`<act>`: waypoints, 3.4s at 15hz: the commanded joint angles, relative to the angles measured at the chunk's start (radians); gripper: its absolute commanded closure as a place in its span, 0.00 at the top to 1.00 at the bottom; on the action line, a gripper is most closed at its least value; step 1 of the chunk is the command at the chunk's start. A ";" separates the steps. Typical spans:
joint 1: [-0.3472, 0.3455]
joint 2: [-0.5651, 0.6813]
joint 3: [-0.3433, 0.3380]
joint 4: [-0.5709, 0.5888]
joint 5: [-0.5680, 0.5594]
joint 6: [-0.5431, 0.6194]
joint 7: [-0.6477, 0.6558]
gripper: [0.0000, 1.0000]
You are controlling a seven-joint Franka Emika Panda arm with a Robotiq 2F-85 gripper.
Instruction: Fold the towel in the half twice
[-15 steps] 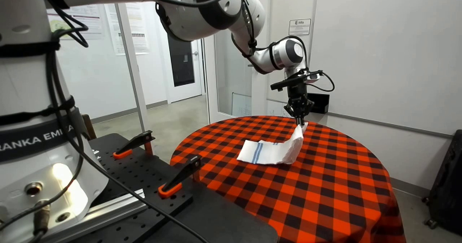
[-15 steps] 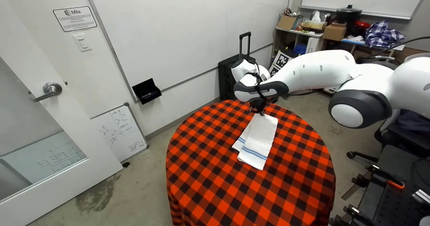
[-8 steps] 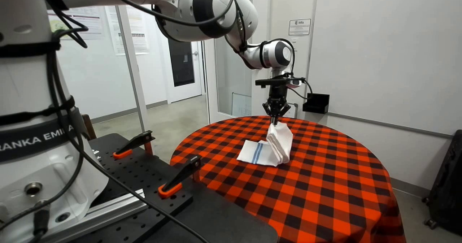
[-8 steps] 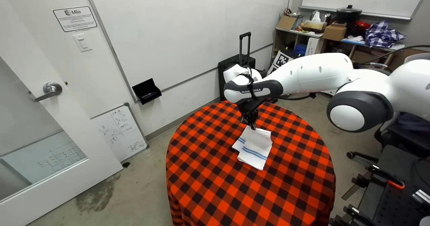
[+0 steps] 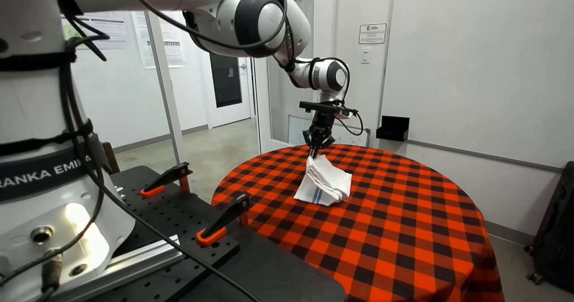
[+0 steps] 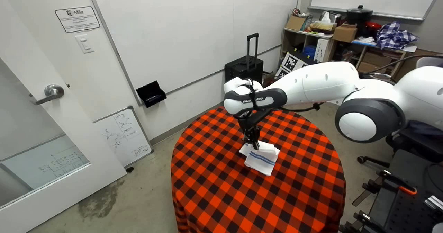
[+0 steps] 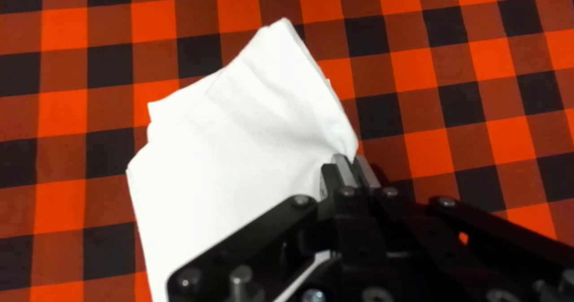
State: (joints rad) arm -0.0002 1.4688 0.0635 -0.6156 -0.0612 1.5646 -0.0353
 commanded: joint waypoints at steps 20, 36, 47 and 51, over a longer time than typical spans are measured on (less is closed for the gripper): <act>-0.134 -0.156 0.068 -0.123 0.208 0.060 -0.130 1.00; -0.138 -0.659 -0.044 -0.764 0.148 0.609 -0.117 1.00; -0.150 -1.115 -0.077 -1.258 0.053 0.608 -0.217 1.00; -0.140 -1.132 -0.088 -1.260 0.075 0.575 -0.236 1.00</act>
State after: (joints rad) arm -0.1488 0.3346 -0.0155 -1.8791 0.0113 2.1416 -0.2698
